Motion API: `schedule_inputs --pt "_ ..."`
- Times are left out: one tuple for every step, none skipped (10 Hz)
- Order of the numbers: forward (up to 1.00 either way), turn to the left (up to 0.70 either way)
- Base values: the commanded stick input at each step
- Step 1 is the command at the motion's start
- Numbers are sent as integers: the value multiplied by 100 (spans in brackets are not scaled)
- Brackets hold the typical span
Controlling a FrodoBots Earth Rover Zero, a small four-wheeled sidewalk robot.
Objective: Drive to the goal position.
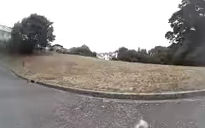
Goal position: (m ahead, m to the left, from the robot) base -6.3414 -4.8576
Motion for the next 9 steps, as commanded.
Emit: schedule_inputs --pt "45 27" --pt "45 27" --pt "45 27" --pt "45 27" --pt "45 27" --pt "45 27" --pt "45 27" --pt "45 27" --pt "45 27"
